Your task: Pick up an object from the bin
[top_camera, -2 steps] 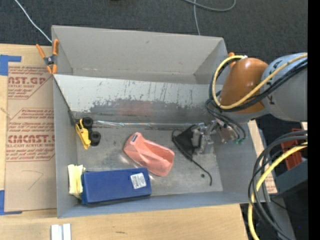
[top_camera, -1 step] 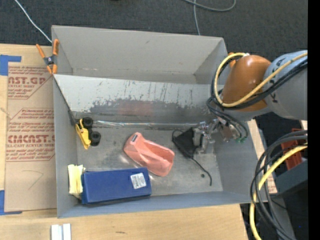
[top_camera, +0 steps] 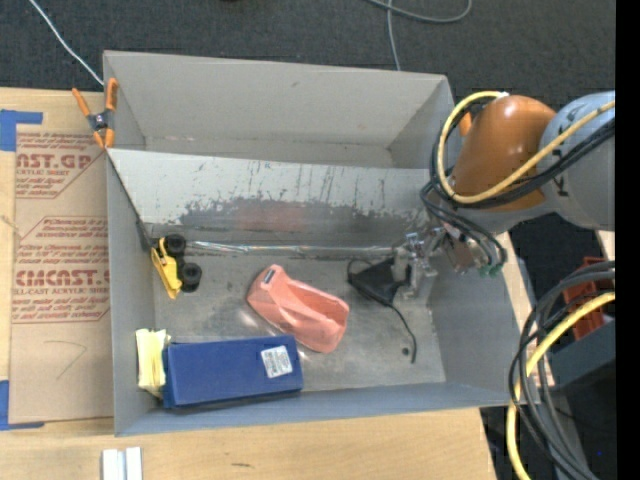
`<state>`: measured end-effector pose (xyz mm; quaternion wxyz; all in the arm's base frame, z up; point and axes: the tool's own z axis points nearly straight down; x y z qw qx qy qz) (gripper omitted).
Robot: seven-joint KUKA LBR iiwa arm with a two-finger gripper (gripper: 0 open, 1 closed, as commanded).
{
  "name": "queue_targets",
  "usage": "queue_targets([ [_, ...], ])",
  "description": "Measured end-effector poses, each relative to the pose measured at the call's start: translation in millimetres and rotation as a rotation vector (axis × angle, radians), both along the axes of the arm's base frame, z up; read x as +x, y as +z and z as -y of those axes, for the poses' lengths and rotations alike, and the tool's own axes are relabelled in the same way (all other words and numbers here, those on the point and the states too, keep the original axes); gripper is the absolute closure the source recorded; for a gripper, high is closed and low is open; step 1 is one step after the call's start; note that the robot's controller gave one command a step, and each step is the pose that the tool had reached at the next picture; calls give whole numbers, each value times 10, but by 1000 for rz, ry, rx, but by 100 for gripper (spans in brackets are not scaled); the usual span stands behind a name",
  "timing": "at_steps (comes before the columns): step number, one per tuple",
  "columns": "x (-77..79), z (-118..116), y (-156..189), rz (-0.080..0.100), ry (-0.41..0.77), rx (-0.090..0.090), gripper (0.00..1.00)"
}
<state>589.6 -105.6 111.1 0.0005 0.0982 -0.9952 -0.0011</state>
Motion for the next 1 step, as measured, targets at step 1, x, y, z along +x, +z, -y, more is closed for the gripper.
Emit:
queue_targets([
  [1, 19, 3, 110, 6, 0, -1, 100],
])
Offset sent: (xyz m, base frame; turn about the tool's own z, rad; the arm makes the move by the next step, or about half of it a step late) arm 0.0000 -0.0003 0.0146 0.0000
